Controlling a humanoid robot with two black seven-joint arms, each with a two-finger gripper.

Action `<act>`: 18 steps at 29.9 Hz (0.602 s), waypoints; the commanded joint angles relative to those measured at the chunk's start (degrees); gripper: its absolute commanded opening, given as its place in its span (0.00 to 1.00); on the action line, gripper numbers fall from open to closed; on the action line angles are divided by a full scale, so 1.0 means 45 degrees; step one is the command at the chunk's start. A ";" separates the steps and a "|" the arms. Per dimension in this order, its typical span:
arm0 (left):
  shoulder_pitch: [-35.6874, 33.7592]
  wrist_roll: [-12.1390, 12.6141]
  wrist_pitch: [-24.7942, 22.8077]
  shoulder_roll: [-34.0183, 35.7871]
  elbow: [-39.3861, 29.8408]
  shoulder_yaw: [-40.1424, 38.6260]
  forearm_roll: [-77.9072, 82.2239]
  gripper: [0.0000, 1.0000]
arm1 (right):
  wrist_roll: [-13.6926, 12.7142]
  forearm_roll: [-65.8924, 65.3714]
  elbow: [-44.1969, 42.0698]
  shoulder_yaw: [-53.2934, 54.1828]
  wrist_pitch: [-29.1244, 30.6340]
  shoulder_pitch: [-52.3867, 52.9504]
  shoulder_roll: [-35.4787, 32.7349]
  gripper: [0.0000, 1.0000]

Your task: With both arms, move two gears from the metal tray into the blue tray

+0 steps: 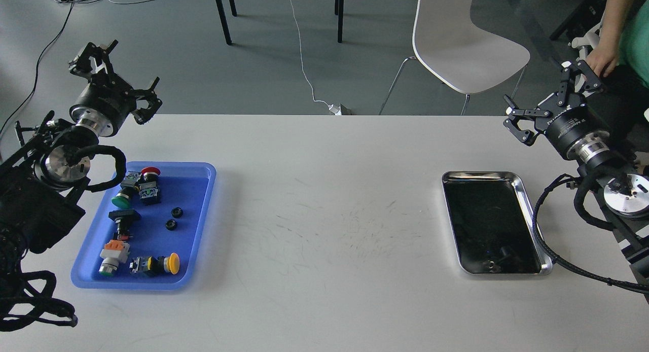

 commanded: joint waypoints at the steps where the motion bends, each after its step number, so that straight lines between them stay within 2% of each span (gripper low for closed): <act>1: -0.0023 -0.0010 -0.0001 0.0006 -0.0004 0.0027 0.0032 0.98 | 0.0013 -0.0010 -0.0161 -0.0007 -0.0017 0.0008 -0.0006 0.99; 5: -0.0023 -0.0380 -0.0001 -0.0014 0.0015 0.0027 0.0051 0.98 | 0.0013 -0.0010 -0.0161 -0.0007 -0.0017 0.0027 0.0052 0.99; 18: -0.0023 -0.0439 -0.0001 -0.0033 -0.0004 0.0027 0.0051 0.98 | 0.0013 -0.0010 -0.0161 -0.0104 -0.0036 0.0046 0.0150 0.99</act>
